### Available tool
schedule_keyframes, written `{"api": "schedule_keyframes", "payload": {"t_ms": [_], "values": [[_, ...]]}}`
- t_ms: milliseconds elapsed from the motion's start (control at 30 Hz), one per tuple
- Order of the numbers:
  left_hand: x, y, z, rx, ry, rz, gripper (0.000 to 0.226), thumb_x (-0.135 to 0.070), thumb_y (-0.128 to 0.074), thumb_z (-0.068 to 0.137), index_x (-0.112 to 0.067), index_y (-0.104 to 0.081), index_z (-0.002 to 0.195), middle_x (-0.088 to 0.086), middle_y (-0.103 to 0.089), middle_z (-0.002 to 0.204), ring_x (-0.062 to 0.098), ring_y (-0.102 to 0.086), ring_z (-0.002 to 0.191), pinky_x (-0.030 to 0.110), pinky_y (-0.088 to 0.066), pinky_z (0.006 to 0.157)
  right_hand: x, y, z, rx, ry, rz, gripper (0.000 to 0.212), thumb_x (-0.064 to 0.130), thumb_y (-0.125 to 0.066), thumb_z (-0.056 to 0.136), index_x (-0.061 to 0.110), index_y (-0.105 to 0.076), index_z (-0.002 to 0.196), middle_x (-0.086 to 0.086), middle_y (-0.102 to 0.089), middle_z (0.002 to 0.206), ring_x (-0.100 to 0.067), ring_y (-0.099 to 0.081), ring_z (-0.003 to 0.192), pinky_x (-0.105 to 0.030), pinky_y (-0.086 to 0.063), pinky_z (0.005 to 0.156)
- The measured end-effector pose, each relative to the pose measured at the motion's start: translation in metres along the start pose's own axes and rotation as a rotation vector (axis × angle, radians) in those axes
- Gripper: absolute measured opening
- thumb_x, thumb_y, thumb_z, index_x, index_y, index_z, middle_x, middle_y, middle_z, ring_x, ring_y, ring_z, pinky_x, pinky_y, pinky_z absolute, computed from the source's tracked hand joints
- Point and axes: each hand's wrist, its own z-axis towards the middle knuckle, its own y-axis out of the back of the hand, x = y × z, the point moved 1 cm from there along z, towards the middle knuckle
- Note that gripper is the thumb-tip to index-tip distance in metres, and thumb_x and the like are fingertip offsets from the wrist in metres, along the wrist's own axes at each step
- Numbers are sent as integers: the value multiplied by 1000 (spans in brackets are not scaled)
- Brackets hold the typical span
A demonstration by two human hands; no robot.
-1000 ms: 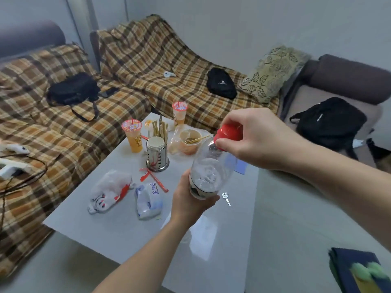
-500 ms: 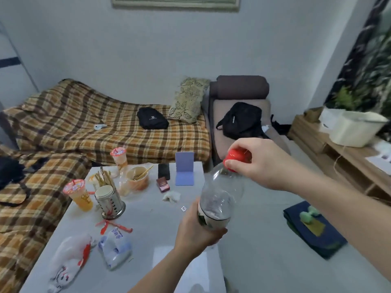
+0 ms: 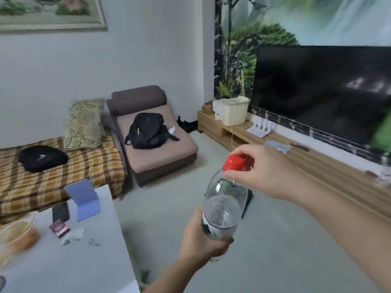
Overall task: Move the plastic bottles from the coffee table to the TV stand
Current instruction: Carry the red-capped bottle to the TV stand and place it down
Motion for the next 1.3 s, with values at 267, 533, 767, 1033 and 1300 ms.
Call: {"api": "schedule_keyframes", "payload": {"t_ms": [267, 533, 767, 1033, 1300], "values": [[-77, -191, 17, 312, -143, -16, 67, -23, -87, 53, -50, -52, 102, -12, -71, 86, 4, -67, 61, 20, -54, 48, -143, 131, -81, -245, -225, -74, 22, 45, -74, 69, 30, -67, 84, 15, -64, 75, 4, -55, 74, -18, -40, 59], [-110, -357, 66, 543, -248, 67, 65, -44, -89, 51, -48, -49, 101, -24, -70, 89, -4, -68, 77, 15, -52, 61, -266, 217, -122, -419, -434, -133, 17, 42, -74, 67, 31, -68, 78, 28, -63, 70, 15, -53, 73, 0, -37, 65], [-126, -480, 139, 682, -253, 21, 70, -52, -87, 49, -51, -48, 107, -27, -70, 93, -4, -68, 81, 24, -58, 69, -377, 268, -98, -487, -576, -159, 16, 31, -79, 71, 31, -68, 83, 46, -54, 71, 14, -52, 68, -1, -37, 63], [-141, -608, 234, 835, -254, 55, 77, -43, -91, 48, -52, -50, 112, -22, -71, 95, 0, -70, 82, 34, -61, 70, -504, 335, -67, -529, -707, -149, 20, 31, -79, 72, 32, -68, 89, 41, -55, 62, 8, -53, 59, -4, -40, 62], [-161, -737, 320, 830, -209, 140, 78, -41, -91, 47, -55, -46, 109, -26, -69, 96, 0, -68, 86, 25, -60, 66, -660, 399, -36, -505, -683, -98, 18, 37, -79, 72, 34, -68, 86, 17, -62, 74, 11, -54, 74, -7, -40, 60]]}}
